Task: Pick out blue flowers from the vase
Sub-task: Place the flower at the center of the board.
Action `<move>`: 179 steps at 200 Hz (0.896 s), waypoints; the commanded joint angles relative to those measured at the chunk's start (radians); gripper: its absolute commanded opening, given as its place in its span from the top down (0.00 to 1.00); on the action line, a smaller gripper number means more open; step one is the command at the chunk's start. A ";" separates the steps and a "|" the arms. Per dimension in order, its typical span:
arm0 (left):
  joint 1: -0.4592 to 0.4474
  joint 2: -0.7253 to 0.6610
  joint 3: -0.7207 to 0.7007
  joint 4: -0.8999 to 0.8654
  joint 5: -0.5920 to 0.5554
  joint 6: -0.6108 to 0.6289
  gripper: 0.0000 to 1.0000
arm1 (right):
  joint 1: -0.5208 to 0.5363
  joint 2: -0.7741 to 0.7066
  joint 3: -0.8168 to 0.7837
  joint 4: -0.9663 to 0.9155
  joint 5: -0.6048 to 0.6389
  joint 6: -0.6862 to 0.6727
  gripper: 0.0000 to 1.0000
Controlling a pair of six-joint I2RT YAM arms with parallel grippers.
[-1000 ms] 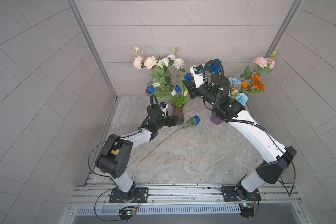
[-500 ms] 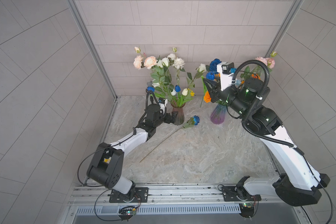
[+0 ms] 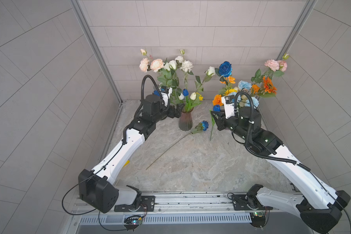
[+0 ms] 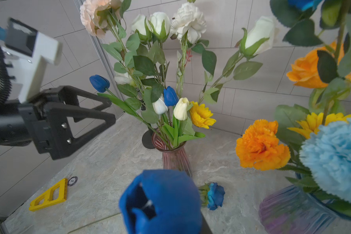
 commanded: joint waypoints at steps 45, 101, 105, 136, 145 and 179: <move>0.227 0.173 0.408 -0.313 0.162 -0.011 0.00 | 0.004 -0.047 -0.095 0.156 -0.071 0.187 0.73; 0.348 0.311 0.509 -0.305 0.347 -0.076 0.00 | 0.004 -0.070 -0.125 0.203 -0.093 0.204 0.73; 0.350 0.318 0.508 -0.290 0.359 -0.088 0.00 | 0.004 -0.072 -0.128 0.207 -0.094 0.205 0.73; 0.356 0.351 0.496 -0.164 0.408 -0.170 0.00 | 0.003 -0.072 -0.168 0.285 -0.129 0.280 0.73; 0.355 0.368 0.510 -0.143 0.408 -0.183 0.00 | 0.001 -0.073 -0.197 0.330 -0.142 0.321 0.73; 0.356 0.448 0.622 -0.141 0.413 -0.200 0.00 | -0.002 -0.086 -0.311 0.488 -0.144 0.462 0.75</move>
